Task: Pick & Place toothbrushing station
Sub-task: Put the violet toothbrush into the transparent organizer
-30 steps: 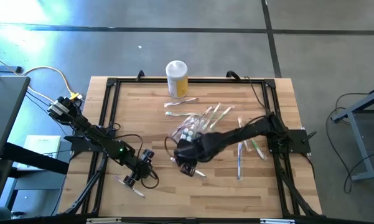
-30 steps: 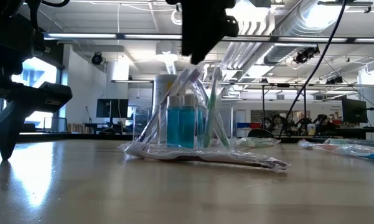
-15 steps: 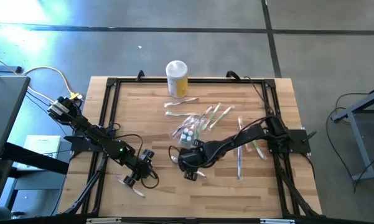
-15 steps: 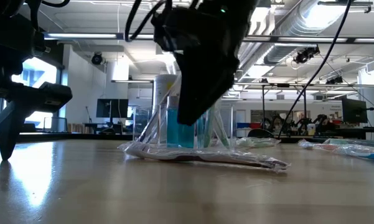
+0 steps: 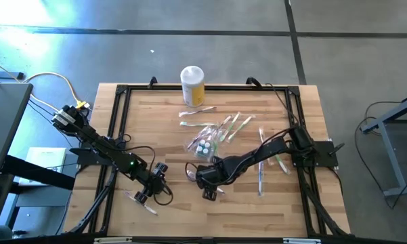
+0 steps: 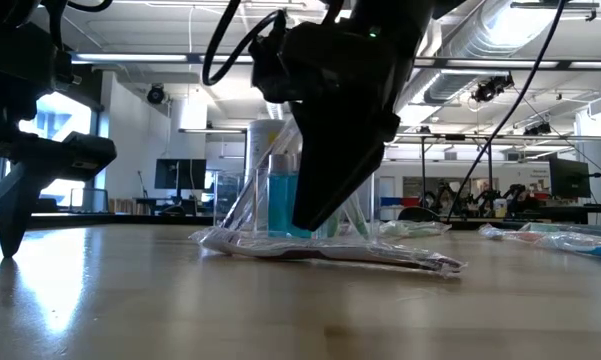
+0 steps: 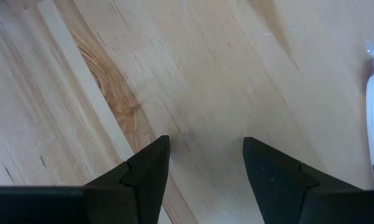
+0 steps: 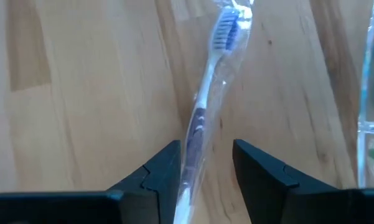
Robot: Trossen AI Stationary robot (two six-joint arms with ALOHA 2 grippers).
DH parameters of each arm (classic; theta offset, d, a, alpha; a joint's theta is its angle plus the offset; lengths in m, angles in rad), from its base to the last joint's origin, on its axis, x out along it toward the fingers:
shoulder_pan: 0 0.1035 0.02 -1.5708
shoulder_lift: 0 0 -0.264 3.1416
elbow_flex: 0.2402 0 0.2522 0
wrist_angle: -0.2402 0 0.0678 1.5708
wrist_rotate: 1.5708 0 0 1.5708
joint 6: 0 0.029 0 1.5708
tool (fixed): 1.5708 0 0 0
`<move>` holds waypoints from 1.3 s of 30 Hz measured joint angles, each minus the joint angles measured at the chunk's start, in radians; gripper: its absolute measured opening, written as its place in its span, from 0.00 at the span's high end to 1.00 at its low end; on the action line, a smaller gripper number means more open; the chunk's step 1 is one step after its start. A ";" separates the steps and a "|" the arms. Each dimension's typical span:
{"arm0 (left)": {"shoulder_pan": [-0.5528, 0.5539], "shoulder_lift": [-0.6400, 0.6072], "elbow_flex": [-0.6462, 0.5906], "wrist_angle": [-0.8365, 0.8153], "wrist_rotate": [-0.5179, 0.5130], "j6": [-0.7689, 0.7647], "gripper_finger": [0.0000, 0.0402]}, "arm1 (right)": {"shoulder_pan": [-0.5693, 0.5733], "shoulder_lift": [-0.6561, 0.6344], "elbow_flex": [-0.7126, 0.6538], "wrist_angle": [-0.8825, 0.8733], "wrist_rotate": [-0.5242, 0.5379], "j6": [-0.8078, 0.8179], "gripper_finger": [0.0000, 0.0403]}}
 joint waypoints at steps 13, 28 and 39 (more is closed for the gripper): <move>0.000 0.000 0.000 0.001 0.000 0.000 0.51 | 0.004 -0.001 -0.085 0.094 -0.078 0.094 0.66; 0.000 0.000 0.001 0.006 0.000 0.000 0.51 | 0.001 -0.002 -0.087 0.056 -0.071 0.103 0.83; 0.000 0.000 0.001 0.007 0.000 0.000 0.51 | 0.002 -0.002 -0.087 0.040 -0.047 0.069 0.97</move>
